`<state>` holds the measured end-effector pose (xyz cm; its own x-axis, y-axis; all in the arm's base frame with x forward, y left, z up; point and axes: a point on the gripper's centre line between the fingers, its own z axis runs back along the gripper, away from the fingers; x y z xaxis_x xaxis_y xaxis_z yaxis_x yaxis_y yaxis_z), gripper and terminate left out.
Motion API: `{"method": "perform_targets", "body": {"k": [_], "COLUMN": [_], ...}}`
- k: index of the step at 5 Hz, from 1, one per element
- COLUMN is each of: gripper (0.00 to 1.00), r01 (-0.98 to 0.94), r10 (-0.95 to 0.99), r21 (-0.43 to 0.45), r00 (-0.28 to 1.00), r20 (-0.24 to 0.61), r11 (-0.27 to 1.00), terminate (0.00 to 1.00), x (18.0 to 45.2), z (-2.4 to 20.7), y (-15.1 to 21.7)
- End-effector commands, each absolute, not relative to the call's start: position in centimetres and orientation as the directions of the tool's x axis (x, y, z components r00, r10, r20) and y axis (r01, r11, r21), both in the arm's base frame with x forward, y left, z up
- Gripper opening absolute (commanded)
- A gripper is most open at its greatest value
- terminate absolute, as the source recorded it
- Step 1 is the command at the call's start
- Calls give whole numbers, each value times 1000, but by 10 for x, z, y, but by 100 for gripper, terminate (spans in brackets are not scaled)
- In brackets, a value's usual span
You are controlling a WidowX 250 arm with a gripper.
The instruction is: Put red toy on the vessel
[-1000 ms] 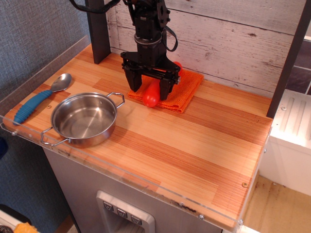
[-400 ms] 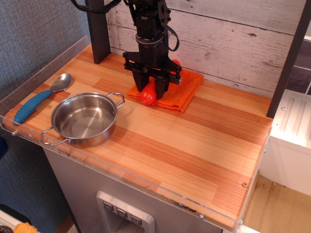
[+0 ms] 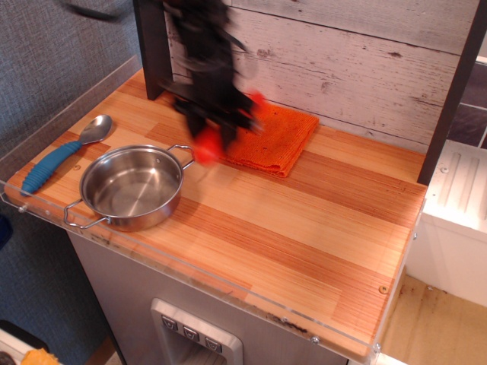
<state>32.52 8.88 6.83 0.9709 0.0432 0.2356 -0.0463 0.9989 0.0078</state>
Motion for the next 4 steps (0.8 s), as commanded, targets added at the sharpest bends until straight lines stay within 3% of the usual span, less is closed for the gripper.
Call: {"method": "perform_targets", "body": {"k": [1, 4], "gripper": [0, 0], "r01": [-98, -21], "r10": [81, 15], "r21": [66, 35], "r00": [972, 986], "r20": [220, 169], "r11": [993, 999], "terminate": [0, 0], "x": [278, 258], "z": [99, 83], "y": [150, 136]}}
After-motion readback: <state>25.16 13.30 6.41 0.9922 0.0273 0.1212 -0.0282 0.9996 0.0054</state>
